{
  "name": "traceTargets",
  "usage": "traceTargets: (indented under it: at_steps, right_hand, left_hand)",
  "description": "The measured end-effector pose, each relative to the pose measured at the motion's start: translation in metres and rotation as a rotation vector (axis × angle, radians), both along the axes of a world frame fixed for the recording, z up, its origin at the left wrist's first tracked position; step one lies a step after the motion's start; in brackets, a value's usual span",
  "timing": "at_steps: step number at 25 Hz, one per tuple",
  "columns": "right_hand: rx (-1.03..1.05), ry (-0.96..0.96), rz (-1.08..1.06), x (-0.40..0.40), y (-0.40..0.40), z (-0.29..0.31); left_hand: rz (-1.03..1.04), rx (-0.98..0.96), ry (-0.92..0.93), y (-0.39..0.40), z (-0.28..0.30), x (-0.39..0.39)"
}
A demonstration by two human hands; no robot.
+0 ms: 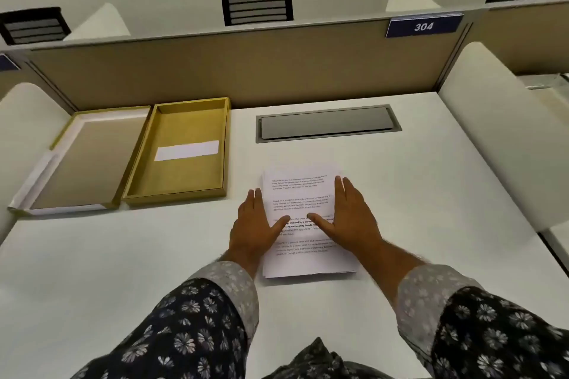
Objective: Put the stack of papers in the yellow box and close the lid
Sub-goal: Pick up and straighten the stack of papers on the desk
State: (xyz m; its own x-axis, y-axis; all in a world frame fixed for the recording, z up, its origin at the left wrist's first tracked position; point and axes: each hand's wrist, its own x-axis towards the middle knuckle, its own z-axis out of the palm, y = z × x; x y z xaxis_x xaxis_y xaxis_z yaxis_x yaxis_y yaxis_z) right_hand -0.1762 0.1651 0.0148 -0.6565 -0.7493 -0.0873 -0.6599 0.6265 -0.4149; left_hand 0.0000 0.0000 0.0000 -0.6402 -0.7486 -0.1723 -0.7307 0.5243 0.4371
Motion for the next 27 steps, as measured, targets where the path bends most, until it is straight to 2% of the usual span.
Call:
traceTargets:
  at_steps: [4,8,10,14,17,19,22,25,27]
  right_hand:
    - [0.004,-0.153,-0.145,0.009,0.001,-0.011]
    - [0.0,-0.153,-0.209,0.015,0.0,-0.017]
    - [0.021,-0.222,-0.303,0.014,-0.006,-0.019]
    - [0.021,-0.464,-0.5,-0.008,-0.022,-0.014]
    - [-0.139,-0.782,-0.591,-0.025,-0.023,-0.012]
    - [-0.137,-0.854,-0.59,-0.027,-0.023,-0.009]
    - [-0.061,-0.674,-0.462,-0.018,-0.026,-0.006]
    - [-0.218,-0.744,-0.313,-0.002,-0.024,-0.001]
    - [-0.297,-0.739,-0.255,0.006,-0.018,0.006]
  left_hand:
    - [0.063,0.122,0.036,0.01,-0.009,0.0]
    - [0.092,0.154,0.126,0.019,-0.013,-0.004]
    - [0.128,0.177,0.142,0.02,-0.015,-0.006]
    - [0.098,0.208,0.093,0.008,-0.018,-0.007]
    - [-0.027,0.211,-0.01,-0.012,-0.017,-0.007]
    - [-0.062,0.237,-0.026,-0.019,-0.016,-0.009]
    - [-0.052,0.248,-0.004,-0.019,-0.019,-0.009]
    - [0.001,0.289,0.063,-0.019,-0.025,-0.005]
    - [0.102,0.399,0.195,-0.017,-0.027,-0.004]
